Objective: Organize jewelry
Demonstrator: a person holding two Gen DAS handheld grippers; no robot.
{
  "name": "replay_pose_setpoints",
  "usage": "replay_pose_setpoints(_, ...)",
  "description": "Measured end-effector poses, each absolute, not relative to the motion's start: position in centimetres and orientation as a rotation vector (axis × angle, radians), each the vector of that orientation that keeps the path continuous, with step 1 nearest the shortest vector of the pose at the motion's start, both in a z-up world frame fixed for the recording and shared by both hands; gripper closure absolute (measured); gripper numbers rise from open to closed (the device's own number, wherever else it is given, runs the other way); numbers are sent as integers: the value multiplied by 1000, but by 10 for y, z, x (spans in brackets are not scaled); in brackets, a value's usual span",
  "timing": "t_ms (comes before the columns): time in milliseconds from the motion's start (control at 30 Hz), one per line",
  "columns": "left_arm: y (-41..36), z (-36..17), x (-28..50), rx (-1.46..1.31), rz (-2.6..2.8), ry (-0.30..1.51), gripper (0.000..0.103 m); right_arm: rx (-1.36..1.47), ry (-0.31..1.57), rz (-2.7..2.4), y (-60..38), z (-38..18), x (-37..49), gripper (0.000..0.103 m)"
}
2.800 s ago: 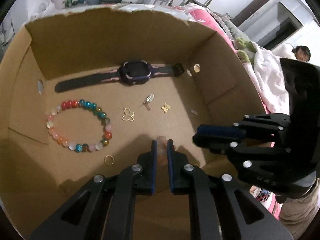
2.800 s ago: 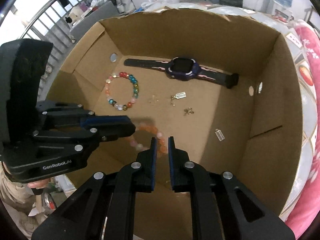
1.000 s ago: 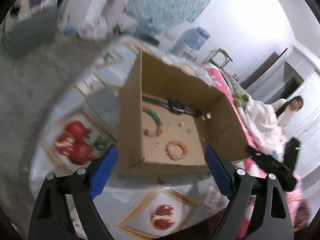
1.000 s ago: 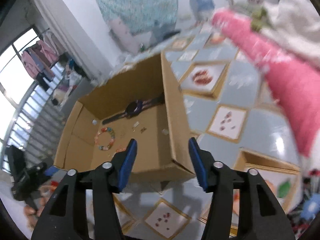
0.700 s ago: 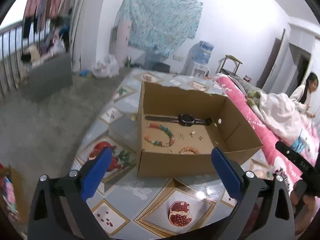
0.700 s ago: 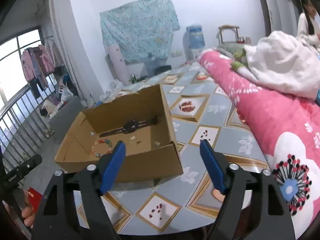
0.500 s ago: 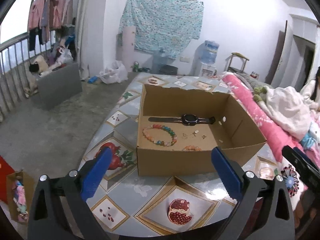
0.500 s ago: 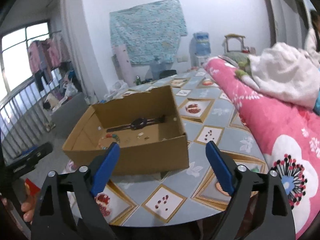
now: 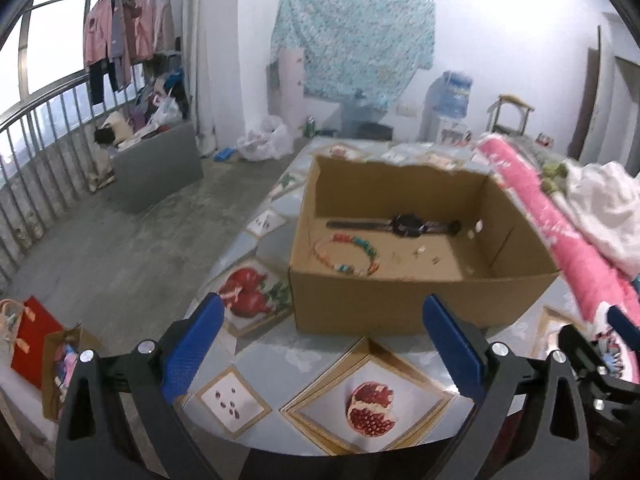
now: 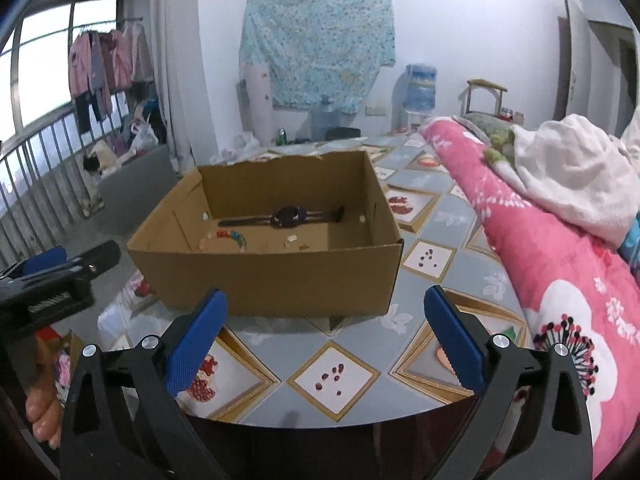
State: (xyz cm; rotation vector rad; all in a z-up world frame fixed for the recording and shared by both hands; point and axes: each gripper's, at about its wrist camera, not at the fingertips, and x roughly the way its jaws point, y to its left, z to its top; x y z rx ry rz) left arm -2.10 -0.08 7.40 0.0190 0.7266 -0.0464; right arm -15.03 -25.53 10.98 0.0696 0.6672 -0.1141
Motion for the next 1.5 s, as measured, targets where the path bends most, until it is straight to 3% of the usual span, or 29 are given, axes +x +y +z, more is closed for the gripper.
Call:
replay_pose_setpoints(667,-21,44,-4,67,-25,850,6,172,795,-87,-265,89,-129,8)
replay_pose_setpoints(1500,-25,41,-7,108,-24,857,6,164,776,-101,-269,94,-129,8)
